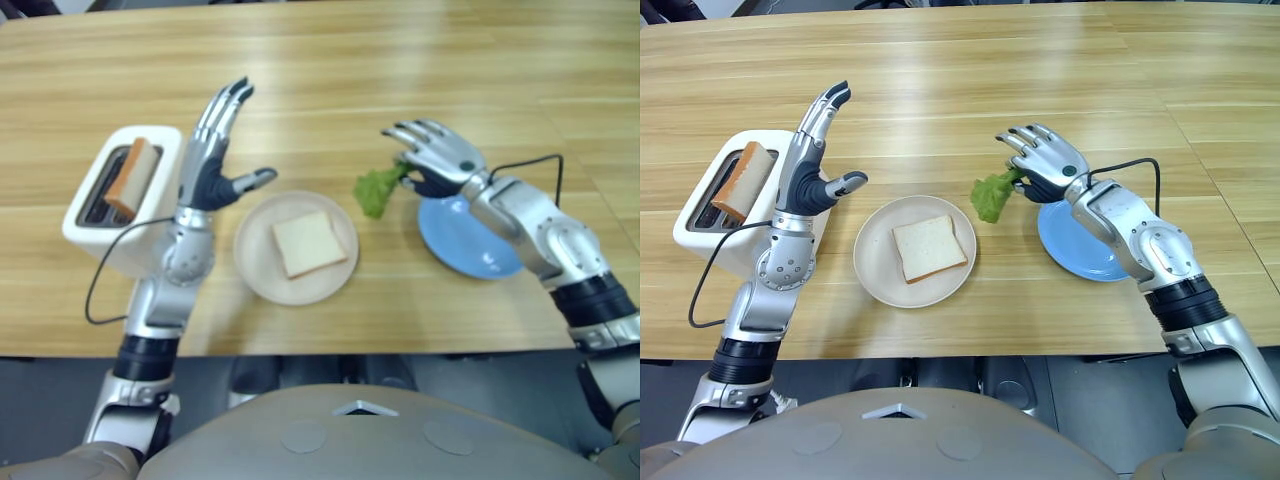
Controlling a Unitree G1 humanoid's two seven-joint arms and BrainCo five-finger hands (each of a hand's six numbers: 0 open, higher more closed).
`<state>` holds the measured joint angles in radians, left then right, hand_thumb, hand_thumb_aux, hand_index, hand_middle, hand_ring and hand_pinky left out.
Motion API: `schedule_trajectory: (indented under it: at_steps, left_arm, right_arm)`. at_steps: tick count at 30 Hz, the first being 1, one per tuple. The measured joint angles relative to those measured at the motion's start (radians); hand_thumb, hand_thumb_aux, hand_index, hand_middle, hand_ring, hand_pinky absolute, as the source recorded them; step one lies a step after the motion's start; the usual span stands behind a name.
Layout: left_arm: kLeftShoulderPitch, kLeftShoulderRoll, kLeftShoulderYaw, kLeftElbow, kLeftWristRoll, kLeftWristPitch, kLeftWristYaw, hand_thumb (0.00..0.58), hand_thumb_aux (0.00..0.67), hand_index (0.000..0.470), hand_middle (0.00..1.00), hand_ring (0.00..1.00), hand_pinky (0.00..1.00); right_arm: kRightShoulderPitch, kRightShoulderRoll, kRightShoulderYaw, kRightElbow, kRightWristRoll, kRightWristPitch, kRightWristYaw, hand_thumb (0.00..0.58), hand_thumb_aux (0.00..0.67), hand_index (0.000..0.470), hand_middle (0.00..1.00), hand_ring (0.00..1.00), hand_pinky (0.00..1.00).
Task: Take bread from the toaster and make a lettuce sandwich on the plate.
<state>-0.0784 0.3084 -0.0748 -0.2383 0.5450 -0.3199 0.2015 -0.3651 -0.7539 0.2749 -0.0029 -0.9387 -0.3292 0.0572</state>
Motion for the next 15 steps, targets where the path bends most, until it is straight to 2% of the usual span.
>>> schedule_trajectory:
  at_steps: [9,15]
  left_arm:
    - [0.003,-0.006,0.048,-0.013,-0.020,0.003,0.010,0.000,0.000,0.000,0.00,0.00,0.00]
    - [0.042,0.001,0.111,-0.081,-0.060,0.020,-0.034,0.000,0.000,0.000,0.00,0.00,0.00]
  right_arm:
    - [-0.019,0.155,0.056,0.001,0.035,-0.060,-0.018,0.580,0.670,0.460,0.00,0.00,0.00]
    - [-0.029,0.267,0.147,0.154,0.047,-0.102,-0.027,0.580,0.670,0.460,0.00,0.00,0.00]
